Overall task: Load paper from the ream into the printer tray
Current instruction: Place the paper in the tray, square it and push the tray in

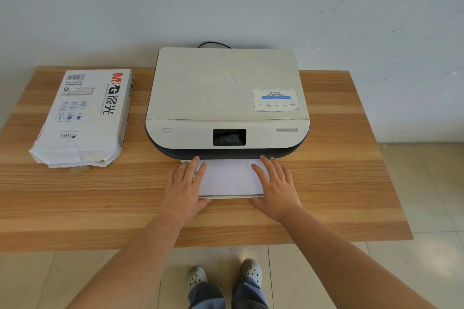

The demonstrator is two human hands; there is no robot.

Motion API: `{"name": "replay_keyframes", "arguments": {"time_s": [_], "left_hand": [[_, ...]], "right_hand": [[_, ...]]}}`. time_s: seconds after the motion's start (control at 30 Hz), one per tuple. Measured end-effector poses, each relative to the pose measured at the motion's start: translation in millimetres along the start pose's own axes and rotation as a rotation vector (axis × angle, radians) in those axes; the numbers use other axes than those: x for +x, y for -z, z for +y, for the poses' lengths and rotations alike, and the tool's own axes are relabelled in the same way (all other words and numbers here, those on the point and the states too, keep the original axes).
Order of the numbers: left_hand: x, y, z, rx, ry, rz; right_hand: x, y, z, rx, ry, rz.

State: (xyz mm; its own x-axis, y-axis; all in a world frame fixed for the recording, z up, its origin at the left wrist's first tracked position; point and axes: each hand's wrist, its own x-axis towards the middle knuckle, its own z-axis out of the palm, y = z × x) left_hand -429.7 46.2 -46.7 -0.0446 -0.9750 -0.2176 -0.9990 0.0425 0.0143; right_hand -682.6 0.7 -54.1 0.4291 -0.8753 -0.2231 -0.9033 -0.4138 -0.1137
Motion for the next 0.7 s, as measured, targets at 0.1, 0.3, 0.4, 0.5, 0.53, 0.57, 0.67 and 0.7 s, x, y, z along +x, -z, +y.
{"name": "replay_keyframes", "arguments": {"time_s": [0.1,0.3,0.4,0.5,0.53,0.57,0.67,0.7], "left_hand": [[1.9,0.7,-0.3,0.017,0.004,0.001],[5.2,0.5,-2.5,0.039,0.007,0.02],[7.6,1.7,-2.7,0.049,0.014,0.024],[9.3,1.1,-3.0,0.048,0.021,0.048],[10.1,1.0,-3.3,0.046,0.021,0.058],[11.2,0.7,-3.8,0.051,0.018,0.06],[15.5,2.0,-4.6,0.084,-0.018,0.051],[16.8,2.4,-5.0,0.092,-0.027,0.05]], "right_hand": [[1.5,-1.4,-0.1,-0.012,-0.008,0.004],[4.6,-1.1,-0.1,-0.037,-0.02,0.032],[7.6,-0.9,-0.5,-0.047,-0.029,0.04],[10.8,-0.3,-0.5,-0.056,-0.039,0.052],[11.9,-0.2,-0.3,-0.065,-0.039,0.05],[12.8,0.3,-0.1,-0.074,-0.039,0.048],[14.9,1.6,0.6,-0.088,-0.044,0.06],[15.5,1.7,0.7,-0.095,-0.047,0.057]]}}
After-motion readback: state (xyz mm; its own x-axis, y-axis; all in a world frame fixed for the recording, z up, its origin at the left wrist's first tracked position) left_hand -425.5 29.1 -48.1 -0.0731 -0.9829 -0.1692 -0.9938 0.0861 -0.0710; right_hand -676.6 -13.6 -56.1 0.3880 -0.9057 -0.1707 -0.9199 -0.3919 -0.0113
